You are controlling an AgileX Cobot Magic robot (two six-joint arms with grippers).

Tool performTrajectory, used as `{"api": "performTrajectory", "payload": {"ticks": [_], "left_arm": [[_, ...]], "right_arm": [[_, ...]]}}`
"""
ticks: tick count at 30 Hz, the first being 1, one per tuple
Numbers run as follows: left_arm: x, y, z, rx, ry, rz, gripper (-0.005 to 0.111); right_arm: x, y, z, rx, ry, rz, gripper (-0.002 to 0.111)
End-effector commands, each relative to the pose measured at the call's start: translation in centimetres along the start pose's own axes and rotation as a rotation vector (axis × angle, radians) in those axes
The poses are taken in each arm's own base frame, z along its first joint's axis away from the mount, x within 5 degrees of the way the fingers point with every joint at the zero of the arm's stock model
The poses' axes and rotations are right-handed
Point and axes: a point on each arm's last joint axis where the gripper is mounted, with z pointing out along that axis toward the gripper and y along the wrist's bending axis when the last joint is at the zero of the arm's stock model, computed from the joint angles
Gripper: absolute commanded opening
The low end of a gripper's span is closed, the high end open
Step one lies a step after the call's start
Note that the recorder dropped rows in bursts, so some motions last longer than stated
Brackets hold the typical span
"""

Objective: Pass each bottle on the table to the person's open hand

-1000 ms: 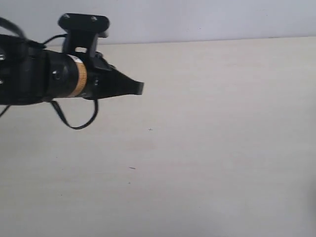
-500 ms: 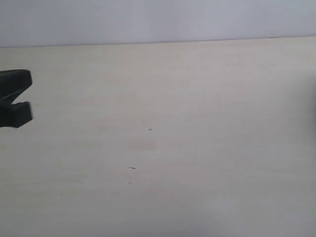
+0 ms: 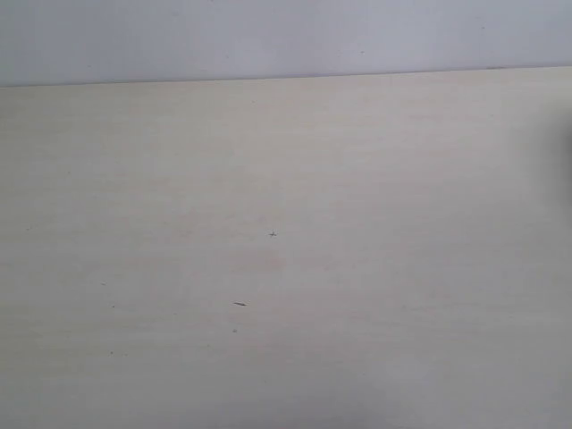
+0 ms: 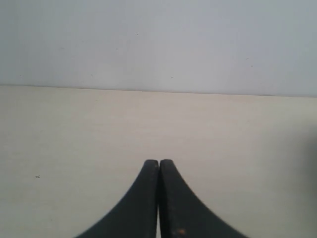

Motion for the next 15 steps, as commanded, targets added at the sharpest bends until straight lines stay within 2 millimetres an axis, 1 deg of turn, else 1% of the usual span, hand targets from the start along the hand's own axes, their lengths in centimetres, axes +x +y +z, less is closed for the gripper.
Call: {"api": "performTrajectory", "payload": {"ticks": [1,5,6,7,8,10,12,13,15], "left_arm": [[0.0,0.1,-0.2,-0.001,-0.008,-0.006,0.000],[0.0,0.1,-0.1,-0.002,-0.006,-0.007,0.000],[0.1,0.2,-0.1,-0.013,-0.003,-0.026,0.000],[0.1,0.4,-0.2,-0.029,0.006,-0.094,0.000],[0.3,0.6,-0.4,-0.058,0.021,-0.218,0.000],[0.9,1.1,-0.6,-0.119,0.059,-0.522,0.000],[1.3,1.4,-0.8,-0.180,0.072,-0.772,0.000],[1.5,1.6,-0.9,-0.223,0.069,-0.927,0.000],[1.7,2.0,-1.0,-0.285,0.044,-1.126,0.000]], "right_arm": [[0.1,0.0,0.0,-0.001,-0.005,-0.004,0.000],[0.1,0.0,0.0,-0.001,-0.005,-0.004,0.000],[0.1,0.0,0.0,-0.001,-0.005,-0.004,0.000],[0.1,0.0,0.0,-0.001,-0.005,-0.004,0.000],[0.1,0.0,0.0,-0.001,-0.005,-0.004,0.000],[0.1,0.0,0.0,-0.001,-0.005,-0.004,0.000],[0.1,0.0,0.0,-0.001,-0.005,-0.004,0.000],[0.1,0.0,0.0,-0.001,-0.005,-0.004,0.000],[0.1,0.0,0.0,-0.001,-0.005,-0.004,0.000]]}}
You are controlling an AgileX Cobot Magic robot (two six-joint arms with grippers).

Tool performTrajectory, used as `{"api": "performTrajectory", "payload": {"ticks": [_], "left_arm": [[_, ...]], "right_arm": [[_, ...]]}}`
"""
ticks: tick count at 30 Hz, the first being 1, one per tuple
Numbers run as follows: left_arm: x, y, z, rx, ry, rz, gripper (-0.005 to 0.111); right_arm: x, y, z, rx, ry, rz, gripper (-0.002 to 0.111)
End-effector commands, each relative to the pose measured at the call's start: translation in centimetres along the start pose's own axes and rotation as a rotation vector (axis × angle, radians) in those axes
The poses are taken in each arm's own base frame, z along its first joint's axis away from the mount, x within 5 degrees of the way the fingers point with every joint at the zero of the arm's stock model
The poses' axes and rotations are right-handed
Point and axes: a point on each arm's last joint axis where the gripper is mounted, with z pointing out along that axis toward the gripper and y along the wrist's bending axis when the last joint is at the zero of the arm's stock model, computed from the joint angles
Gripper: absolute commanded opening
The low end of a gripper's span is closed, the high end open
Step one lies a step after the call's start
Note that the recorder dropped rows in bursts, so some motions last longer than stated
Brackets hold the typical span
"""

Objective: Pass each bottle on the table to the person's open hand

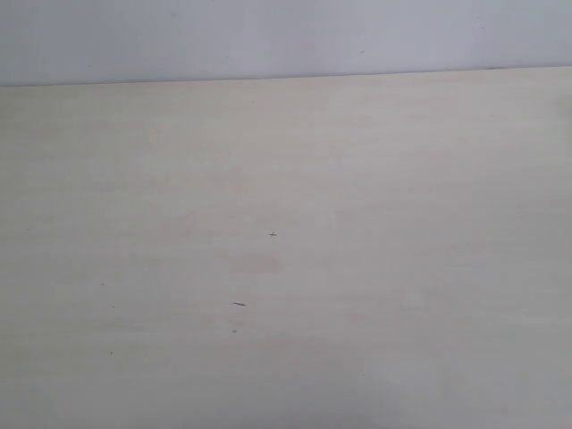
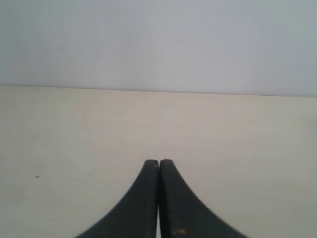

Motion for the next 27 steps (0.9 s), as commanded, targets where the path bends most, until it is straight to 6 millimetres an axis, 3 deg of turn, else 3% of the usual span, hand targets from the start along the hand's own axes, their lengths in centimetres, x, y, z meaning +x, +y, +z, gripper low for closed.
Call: {"api": "performTrajectory", "payload": {"ticks": [1,5,11,19,27], "left_arm": [[0.0,1.2,-0.2,-0.121,-0.036,-0.540,0.000],[-0.3,1.7,-0.3,-0.162,-0.118,-0.783,0.000],[-0.9,2.5,-0.5,-0.221,-0.226,-0.802,0.000],[-0.9,2.8,-0.6,-0.251,-0.241,-0.808,0.000],[-0.7,3.5,-0.9,-0.364,-0.191,-0.513,0.000]], "right_arm": [[0.1,0.0,0.0,-0.001,-0.005,-0.004,0.000],[0.1,0.0,0.0,-0.001,-0.005,-0.004,0.000],[0.1,0.0,0.0,-0.001,-0.005,-0.004,0.000],[0.1,0.0,0.0,-0.001,-0.005,-0.004,0.000],[0.1,0.0,0.0,-0.001,-0.005,-0.004,0.000]]}}
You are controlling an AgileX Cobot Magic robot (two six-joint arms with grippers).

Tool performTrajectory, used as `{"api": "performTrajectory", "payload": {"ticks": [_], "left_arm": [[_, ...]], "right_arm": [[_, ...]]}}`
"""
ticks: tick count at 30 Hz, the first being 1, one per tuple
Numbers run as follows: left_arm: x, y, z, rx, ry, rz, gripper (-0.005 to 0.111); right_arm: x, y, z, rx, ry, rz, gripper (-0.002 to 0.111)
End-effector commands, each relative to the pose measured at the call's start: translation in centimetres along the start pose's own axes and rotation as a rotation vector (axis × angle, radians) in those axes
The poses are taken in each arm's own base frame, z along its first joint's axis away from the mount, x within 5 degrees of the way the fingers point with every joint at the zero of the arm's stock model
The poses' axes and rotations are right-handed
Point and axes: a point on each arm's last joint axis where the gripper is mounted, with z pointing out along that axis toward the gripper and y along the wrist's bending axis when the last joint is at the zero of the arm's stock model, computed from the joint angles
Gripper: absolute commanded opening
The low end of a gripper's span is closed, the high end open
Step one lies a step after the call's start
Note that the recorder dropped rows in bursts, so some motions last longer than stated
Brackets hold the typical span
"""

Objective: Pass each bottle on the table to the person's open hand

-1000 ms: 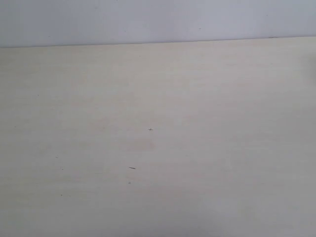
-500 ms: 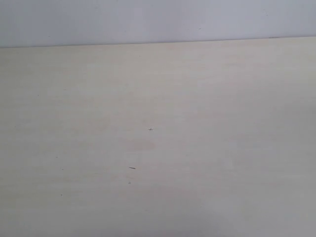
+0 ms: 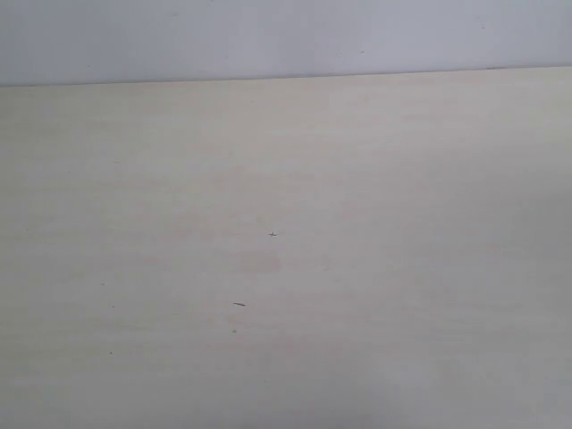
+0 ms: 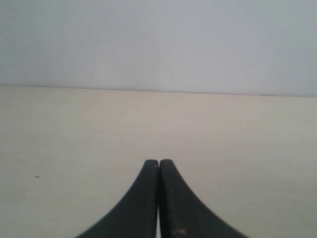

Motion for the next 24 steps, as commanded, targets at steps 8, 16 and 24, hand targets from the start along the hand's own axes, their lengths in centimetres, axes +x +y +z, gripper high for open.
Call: {"api": "performTrajectory", "payload": {"ticks": [8,16,24], "left_arm": [[-0.5,0.6,-1.6,-0.015,-0.068,0.931,0.000],[-0.5,0.9,-4.2,0.098,-0.208,1.236,0.000],[-0.4,2.2,-3.2,0.075,-0.198,1.281,0.000]], "right_arm": [[0.1,0.0,0.0,-0.001,-0.005,-0.004,0.000],[0.1,0.0,0.0,-0.001,-0.005,-0.004,0.000],[0.1,0.0,0.0,-0.001,-0.005,-0.004,0.000]]}}
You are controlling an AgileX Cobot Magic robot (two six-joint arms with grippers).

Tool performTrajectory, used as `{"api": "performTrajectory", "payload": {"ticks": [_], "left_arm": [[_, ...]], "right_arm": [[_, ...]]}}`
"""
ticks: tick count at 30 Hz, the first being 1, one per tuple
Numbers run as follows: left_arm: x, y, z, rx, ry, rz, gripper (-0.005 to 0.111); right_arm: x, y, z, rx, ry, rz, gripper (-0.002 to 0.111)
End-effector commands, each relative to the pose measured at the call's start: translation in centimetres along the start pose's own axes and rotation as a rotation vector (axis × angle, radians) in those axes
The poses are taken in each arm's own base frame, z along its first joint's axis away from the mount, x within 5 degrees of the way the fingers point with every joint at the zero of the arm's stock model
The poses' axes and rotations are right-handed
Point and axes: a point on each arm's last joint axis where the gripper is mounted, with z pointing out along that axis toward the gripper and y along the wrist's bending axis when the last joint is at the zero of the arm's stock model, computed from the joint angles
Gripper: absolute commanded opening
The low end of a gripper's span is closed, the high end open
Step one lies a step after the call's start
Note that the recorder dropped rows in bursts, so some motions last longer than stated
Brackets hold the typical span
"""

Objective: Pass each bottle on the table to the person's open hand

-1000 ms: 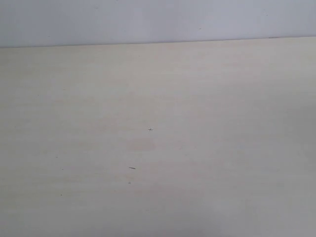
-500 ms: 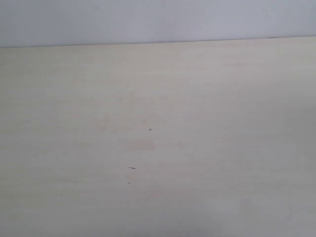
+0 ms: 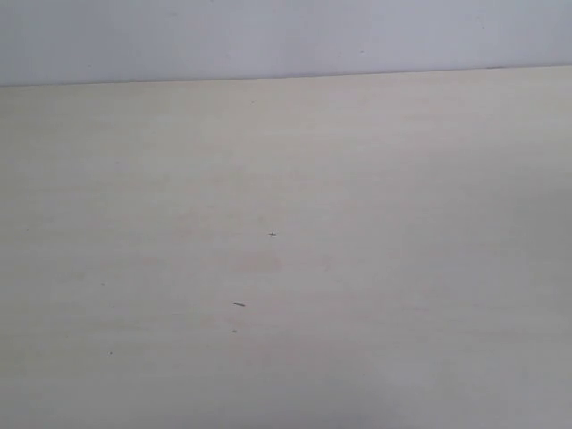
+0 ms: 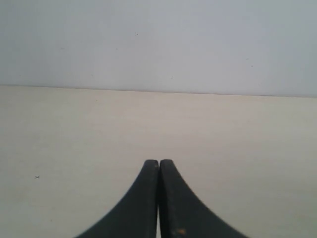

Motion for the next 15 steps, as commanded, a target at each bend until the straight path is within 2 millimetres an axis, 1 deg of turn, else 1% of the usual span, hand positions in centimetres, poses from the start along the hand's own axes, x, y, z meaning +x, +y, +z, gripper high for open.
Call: {"api": "performTrajectory", "payload": {"ticks": [1,7,12,15], "left_arm": [[1.4,0.3,0.7,0.000,0.014,0.042,0.000],[3.3,0.6,1.7,0.007,0.010,0.108,0.000],[4.8,1.0,2.2,0.001,0.048,0.131,0.000],[5.1,1.0,2.3,-0.001,0.064,0.142,0.000]], "right_arm": [[0.1,0.0,0.0,-0.001,-0.005,-0.004,0.000],[0.1,0.0,0.0,-0.001,-0.005,-0.004,0.000],[0.1,0.0,0.0,-0.001,-0.005,-0.004,0.000],[0.1,0.0,0.0,-0.001,-0.005,-0.004,0.000]]}}
